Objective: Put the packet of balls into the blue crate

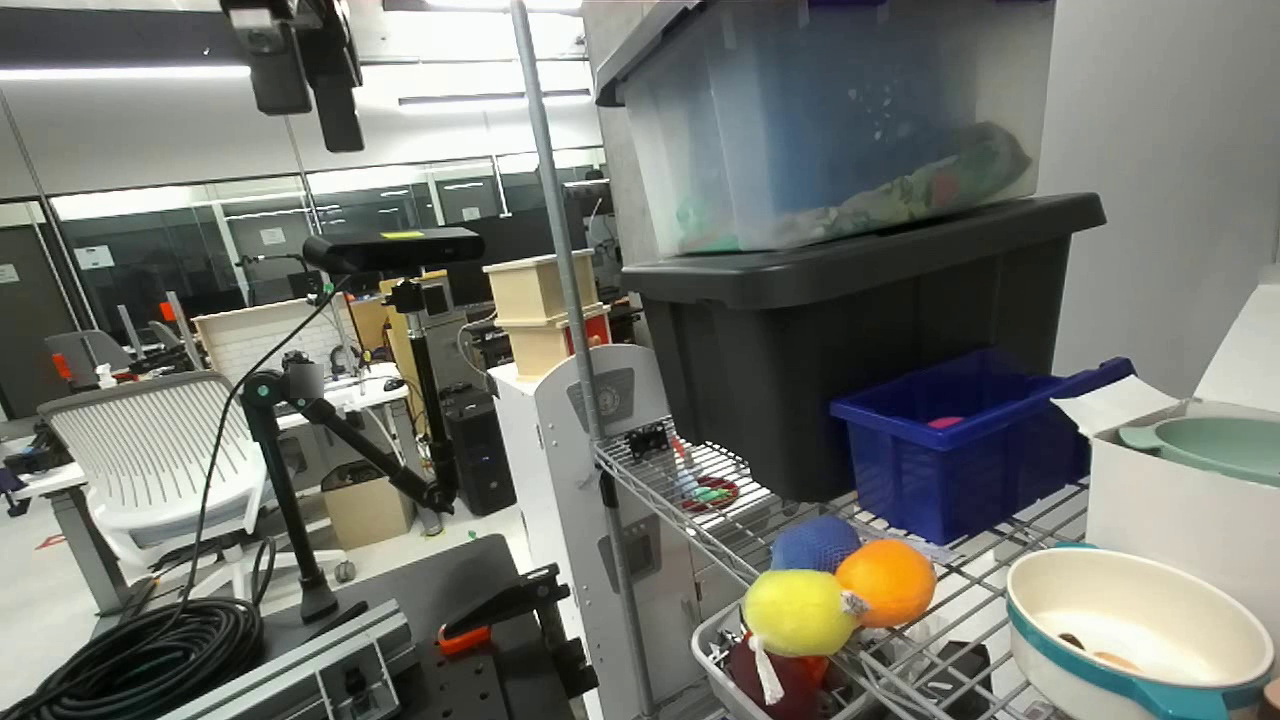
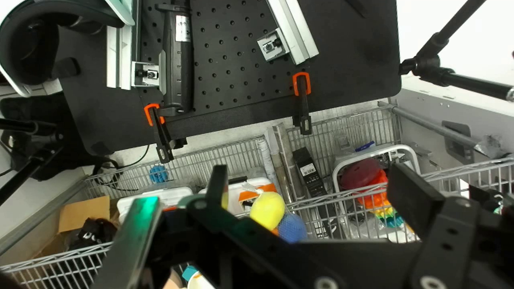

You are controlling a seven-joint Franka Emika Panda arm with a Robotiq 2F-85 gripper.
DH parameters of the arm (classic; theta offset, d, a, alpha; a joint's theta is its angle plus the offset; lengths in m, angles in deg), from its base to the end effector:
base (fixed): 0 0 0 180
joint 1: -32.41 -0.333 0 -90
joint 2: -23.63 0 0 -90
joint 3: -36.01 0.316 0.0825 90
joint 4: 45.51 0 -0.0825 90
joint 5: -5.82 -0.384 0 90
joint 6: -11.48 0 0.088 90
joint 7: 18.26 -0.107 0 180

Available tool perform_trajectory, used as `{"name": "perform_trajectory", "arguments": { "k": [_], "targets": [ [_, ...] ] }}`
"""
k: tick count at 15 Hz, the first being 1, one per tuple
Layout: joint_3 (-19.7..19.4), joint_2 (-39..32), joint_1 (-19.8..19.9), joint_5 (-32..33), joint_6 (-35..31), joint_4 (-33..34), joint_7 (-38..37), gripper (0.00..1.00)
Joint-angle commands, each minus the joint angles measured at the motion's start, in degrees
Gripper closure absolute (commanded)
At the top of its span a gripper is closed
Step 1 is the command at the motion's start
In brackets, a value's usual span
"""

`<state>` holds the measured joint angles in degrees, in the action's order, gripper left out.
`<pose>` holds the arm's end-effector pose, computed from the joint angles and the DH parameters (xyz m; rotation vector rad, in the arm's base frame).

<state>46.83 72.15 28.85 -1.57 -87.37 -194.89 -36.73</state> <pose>0.2846 0.0901 0.4975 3.1068 -0.2490 -0.0581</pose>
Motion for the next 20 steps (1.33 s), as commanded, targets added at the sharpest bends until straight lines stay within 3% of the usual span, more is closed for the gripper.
{"name": "perform_trajectory", "arguments": {
  "k": [1,13,20],
  "targets": [
    [0.20,0.00,0.30,-0.13,0.14,0.11,0.19,0.00],
    [0.20,0.00,0.30,-0.13,0.14,0.11,0.19,0.00],
    [-0.11,-19.82,12.04,10.08,-17.25,2.12,-7.64,0.00]
  ]
}}
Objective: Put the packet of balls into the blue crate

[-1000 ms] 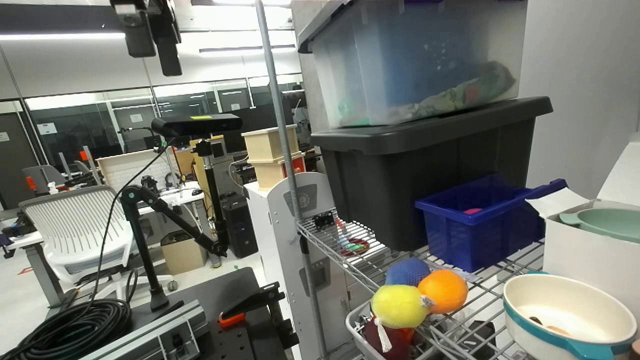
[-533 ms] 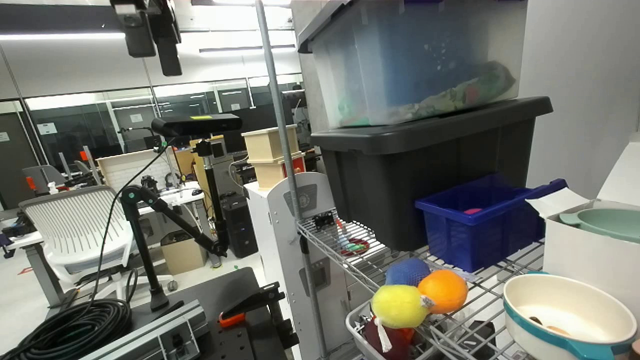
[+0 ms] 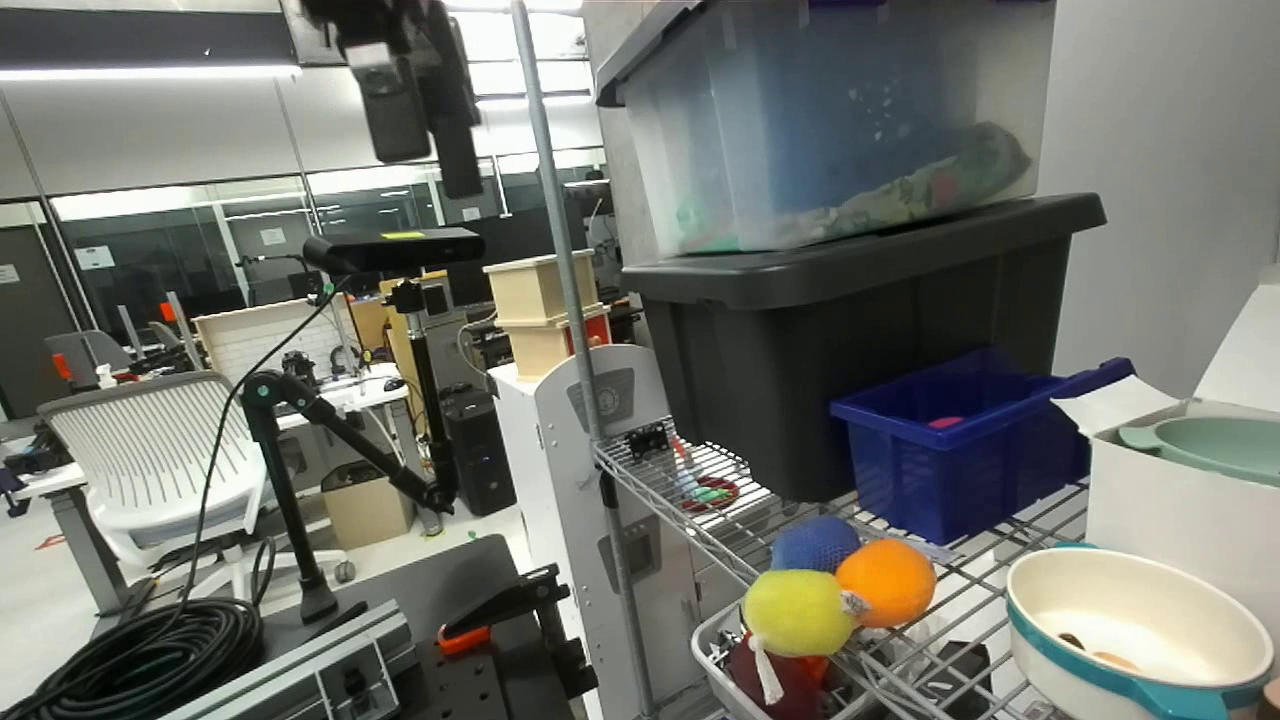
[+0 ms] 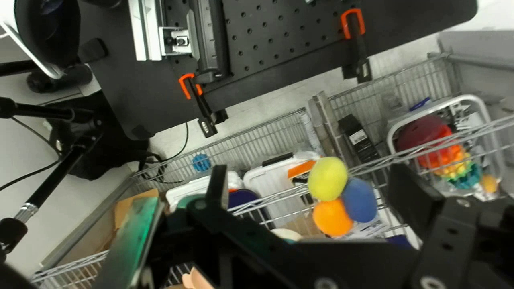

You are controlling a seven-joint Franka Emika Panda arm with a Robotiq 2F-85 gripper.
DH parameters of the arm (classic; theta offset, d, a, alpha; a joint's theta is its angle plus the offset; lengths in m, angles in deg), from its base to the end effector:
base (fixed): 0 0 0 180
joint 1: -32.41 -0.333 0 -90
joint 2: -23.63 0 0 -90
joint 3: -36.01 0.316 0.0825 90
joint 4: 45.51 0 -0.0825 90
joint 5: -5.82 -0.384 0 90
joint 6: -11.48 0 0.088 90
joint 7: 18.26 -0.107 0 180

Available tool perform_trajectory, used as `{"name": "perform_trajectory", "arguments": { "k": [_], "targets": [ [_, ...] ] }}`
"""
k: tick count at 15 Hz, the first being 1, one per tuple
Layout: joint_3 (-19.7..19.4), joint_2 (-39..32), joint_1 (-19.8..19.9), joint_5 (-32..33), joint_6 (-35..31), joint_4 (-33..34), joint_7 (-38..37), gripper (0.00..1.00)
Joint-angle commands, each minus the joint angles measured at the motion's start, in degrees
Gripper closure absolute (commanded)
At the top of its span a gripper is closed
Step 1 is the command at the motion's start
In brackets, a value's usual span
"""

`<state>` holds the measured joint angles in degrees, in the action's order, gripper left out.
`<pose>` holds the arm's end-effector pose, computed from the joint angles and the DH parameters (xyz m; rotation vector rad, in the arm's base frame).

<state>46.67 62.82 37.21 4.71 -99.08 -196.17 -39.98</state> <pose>0.3376 0.0363 0.4540 2.9993 -0.4939 -0.0026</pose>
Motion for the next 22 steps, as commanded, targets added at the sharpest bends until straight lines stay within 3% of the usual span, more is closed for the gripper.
{"name": "perform_trajectory", "arguments": {
  "k": [1,5,10,13,17,22],
  "targets": [
    [0.46,-14.11,4.69,5.39,-7.89,4.35,-6.41,0.00],
    [0.26,-25.85,5.63,11.35,-12.47,9.38,-13.84,0.00],
    [-3.43,-39.81,3.36,18.91,-15.42,16.71,-19.02,0.00],
    [-6.83,-47.68,1.50,21.39,-21.14,20.18,-18.89,0.00],
    [-10.57,-55.92,-1.41,17.21,-27.80,23.97,-15.56,0.00],
    [-10.54,-61.46,-2.52,6.95,-25.83,28.61,-3.95,0.00]
  ]
}}
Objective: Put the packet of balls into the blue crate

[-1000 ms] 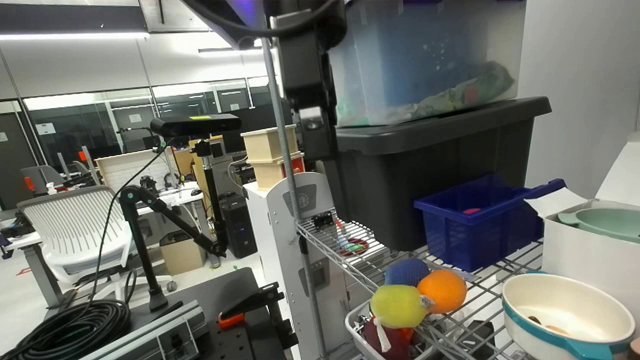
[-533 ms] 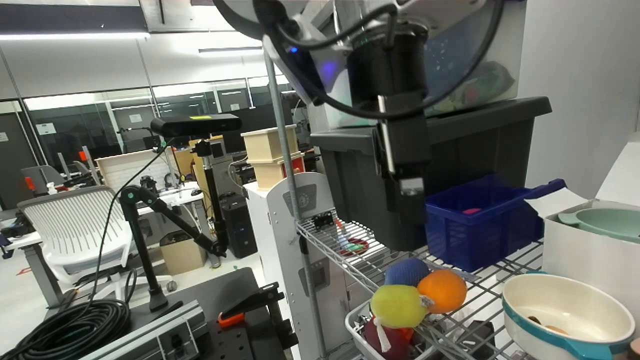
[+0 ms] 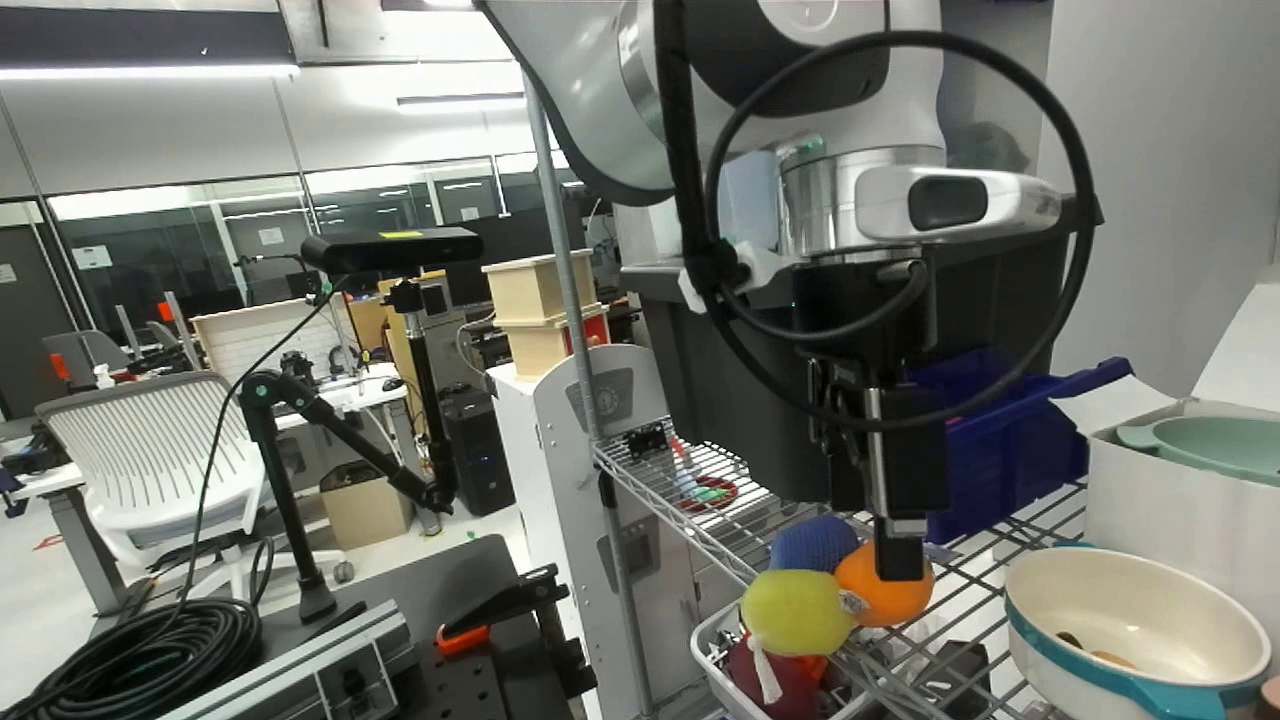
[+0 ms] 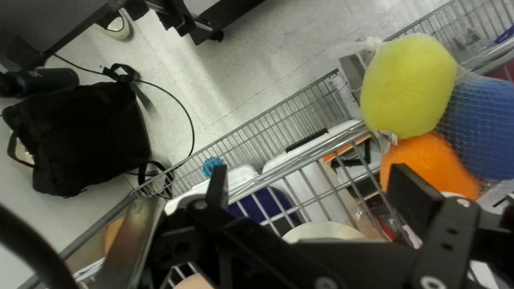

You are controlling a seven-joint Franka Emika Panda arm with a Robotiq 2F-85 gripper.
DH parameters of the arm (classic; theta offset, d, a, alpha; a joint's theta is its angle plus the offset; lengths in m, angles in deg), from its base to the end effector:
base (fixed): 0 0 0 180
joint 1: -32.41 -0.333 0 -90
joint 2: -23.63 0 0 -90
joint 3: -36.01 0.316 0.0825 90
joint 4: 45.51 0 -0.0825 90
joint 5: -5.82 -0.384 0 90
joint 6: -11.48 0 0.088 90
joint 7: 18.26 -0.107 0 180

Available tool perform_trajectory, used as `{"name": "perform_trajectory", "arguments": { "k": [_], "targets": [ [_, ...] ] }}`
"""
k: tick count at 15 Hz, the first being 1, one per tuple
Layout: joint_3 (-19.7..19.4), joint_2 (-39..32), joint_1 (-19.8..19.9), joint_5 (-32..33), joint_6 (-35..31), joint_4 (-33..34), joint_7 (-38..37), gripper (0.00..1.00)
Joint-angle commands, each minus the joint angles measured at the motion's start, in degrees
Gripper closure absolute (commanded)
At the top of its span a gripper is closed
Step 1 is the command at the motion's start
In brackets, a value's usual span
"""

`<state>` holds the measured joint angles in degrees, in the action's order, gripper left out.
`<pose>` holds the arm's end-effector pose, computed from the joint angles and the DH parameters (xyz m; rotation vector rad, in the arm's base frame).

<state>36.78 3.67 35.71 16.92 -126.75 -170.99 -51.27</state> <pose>0.5446 -0.0251 0.2153 2.9131 -0.6944 -0.1356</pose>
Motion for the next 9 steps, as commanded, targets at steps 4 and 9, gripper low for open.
{"name": "perform_trajectory", "arguments": {
  "k": [4,9],
  "targets": [
    [-0.91,-4.91,-1.75,-8.53,1.91,6.23,14.97,0.00],
    [-1.38,-6.31,-3.59,-8.23,2.55,7.73,15.70,0.00]
  ]
}}
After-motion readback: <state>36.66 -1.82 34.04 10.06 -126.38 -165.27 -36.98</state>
